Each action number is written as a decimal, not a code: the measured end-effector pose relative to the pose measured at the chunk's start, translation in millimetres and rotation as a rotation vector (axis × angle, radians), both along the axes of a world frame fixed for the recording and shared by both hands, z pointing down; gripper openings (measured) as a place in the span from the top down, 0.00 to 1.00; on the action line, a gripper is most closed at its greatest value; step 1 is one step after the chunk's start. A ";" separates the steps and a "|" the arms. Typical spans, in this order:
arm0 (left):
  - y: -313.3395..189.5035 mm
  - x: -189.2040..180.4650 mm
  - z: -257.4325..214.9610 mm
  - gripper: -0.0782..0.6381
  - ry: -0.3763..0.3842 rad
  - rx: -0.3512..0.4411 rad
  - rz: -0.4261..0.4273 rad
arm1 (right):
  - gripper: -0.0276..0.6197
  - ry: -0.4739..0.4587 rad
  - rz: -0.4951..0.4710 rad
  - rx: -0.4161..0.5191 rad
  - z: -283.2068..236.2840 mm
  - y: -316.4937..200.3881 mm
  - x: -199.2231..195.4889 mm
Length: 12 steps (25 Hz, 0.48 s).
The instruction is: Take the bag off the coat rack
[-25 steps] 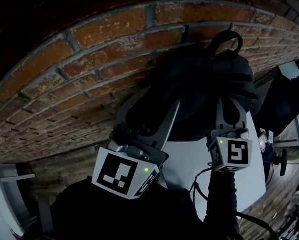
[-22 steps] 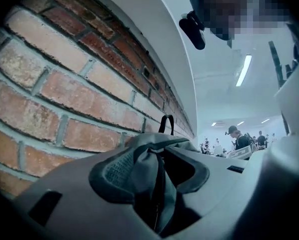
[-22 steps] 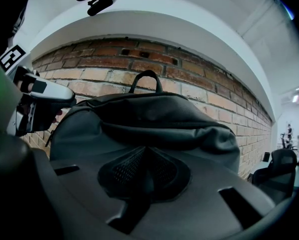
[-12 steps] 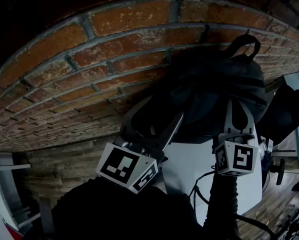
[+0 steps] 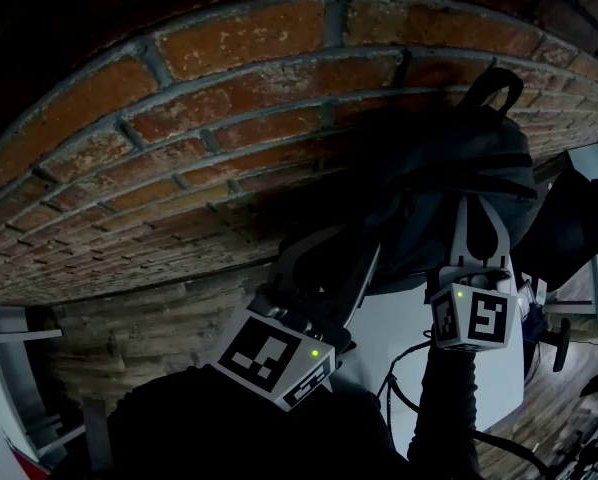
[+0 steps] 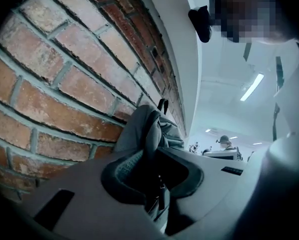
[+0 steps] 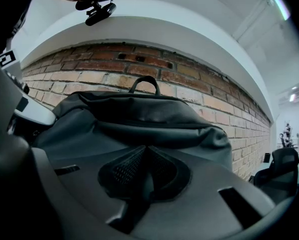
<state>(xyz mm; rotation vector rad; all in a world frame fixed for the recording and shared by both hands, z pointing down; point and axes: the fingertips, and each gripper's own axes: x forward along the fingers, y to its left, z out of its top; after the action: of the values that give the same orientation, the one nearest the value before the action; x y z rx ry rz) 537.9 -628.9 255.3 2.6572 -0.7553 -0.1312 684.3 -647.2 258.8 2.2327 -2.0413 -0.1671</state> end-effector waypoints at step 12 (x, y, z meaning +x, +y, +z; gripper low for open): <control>-1.4 -16.8 5.3 0.72 -0.028 0.003 -0.079 | 0.93 0.029 -0.072 0.005 0.8 -8.6 -15.0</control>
<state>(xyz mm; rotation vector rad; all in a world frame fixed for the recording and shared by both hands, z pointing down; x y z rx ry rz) 521.1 -630.3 260.6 2.6380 -0.8704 -0.1169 669.3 -655.8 259.6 2.1480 -2.1101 -0.2102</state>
